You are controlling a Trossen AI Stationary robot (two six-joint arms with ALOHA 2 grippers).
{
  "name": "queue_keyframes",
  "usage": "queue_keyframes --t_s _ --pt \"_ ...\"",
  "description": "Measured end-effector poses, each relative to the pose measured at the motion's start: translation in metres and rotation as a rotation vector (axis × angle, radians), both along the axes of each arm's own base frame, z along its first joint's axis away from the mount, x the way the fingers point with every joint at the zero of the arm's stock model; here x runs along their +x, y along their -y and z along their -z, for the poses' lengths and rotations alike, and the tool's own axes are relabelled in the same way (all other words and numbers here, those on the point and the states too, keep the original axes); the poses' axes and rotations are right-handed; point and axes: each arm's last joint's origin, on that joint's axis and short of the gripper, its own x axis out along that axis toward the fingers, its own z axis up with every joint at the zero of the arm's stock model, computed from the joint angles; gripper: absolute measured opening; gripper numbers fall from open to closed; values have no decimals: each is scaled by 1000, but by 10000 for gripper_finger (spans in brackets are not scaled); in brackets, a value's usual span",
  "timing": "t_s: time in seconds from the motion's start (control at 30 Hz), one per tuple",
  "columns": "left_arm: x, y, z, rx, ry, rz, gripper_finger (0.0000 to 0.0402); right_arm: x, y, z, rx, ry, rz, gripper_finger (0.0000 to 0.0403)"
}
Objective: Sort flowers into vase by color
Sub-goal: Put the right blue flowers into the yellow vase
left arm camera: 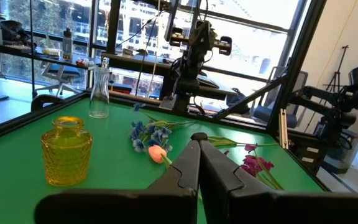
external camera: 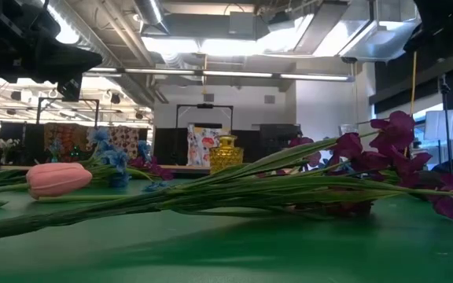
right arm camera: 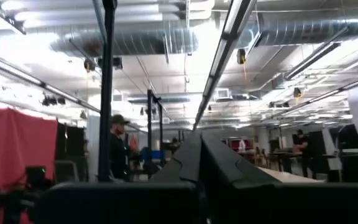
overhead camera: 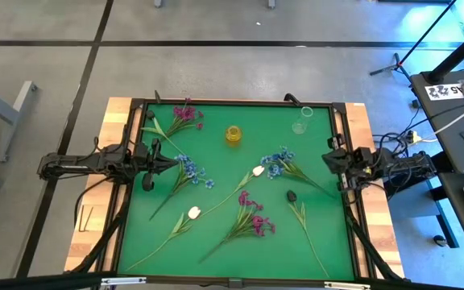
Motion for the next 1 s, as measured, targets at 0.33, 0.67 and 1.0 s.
queue_keyframes --t_s 0.33,0.67,1.0 --pt "0 0 0 0 0 0 0 13 5 -4 120 -312 213 12" --pt "0 0 0 0 0 0 0 17 5 -23 146 -514 219 12" --pt "0 0 0 0 1 0 0 16 9 -1 112 -724 409 12"
